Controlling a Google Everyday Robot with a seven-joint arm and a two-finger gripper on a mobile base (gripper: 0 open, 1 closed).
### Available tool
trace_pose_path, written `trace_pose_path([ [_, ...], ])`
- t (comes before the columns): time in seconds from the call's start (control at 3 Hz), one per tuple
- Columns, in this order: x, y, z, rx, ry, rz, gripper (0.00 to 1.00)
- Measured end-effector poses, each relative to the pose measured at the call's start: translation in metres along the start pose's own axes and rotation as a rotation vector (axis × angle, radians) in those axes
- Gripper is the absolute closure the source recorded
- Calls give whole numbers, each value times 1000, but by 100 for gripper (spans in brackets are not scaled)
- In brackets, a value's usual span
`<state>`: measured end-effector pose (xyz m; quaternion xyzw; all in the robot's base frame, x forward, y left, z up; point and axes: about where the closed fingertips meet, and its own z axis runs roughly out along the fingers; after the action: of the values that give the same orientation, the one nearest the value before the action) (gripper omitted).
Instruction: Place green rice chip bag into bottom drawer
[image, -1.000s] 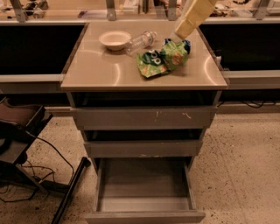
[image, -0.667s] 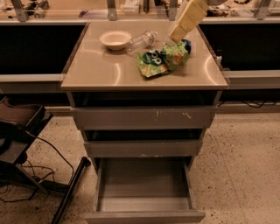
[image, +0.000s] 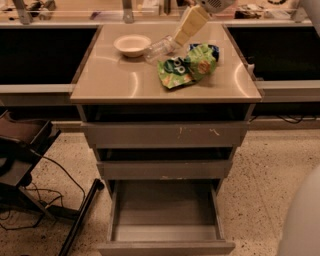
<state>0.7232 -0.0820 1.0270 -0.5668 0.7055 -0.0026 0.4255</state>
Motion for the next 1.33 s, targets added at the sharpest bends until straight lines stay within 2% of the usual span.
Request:
trace_pose_path([
  [0.33, 27, -20, 40, 35, 107, 60, 0],
  [0.67, 27, -20, 40, 35, 108, 61, 0],
  [1.0, 60, -34, 52, 55, 166, 140, 0],
  [1.33, 107, -45, 53, 84, 253, 248, 0],
])
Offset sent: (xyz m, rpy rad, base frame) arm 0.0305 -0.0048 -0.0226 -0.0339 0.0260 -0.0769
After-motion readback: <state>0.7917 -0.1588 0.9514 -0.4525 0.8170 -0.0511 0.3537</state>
